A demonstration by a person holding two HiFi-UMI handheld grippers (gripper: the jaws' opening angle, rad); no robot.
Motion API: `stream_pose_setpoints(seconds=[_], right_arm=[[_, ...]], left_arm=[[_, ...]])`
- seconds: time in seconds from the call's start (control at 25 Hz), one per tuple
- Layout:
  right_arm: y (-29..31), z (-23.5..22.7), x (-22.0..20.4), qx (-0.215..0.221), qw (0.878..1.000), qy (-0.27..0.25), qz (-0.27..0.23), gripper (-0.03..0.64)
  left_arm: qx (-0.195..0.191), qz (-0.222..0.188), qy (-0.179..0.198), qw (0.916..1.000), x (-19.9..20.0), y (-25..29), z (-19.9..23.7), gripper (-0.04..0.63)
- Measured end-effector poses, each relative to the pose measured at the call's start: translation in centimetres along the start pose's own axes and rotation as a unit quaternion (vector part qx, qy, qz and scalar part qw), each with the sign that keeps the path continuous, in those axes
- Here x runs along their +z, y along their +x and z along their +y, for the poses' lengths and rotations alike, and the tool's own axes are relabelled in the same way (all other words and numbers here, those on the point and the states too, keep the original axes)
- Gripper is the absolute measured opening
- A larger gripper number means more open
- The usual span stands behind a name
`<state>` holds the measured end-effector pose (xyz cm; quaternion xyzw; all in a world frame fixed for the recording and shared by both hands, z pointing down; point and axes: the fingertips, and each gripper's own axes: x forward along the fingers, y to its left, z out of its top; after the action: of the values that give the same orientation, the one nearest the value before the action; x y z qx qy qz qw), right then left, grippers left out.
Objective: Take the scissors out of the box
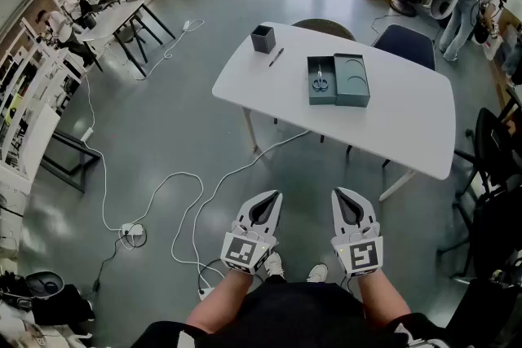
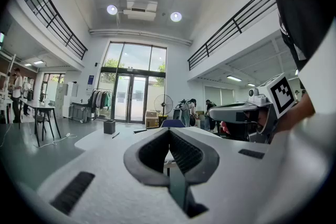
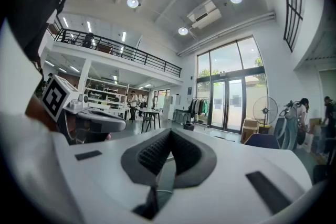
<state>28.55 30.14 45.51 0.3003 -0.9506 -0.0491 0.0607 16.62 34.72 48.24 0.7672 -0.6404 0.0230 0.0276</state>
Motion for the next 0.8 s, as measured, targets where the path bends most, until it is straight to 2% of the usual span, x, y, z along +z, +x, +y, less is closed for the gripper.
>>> stream_pose_setpoints(seconds=[0.12,0.36,0.56,0.8], right_arm=[[0.3,1.2,0.4,0.001,1.0,-0.003,-0.007,0.003],[0.3,3.3,1.6,-0.008,1.0,-0.003,-0.016,0.003],[0.3,2.9,2.1,-0.038,0.999,0.015,-0.033,0.005],[0.6,3.9,2.0,-0.072,0.997,0.03,-0.017,0.005]], left_arm=[[-0.018,-0.02,0.009,0.9996,-0.1,-0.5,-0.1,0.009],[-0.025,-0.022,0.014,0.9994,0.1,-2.6,1.2,0.009],[-0.03,-0.018,0.02,0.9992,-0.2,-3.2,2.1,0.009],[-0.037,-0.017,0.011,0.9991,-0.3,-5.1,4.5,0.009]])
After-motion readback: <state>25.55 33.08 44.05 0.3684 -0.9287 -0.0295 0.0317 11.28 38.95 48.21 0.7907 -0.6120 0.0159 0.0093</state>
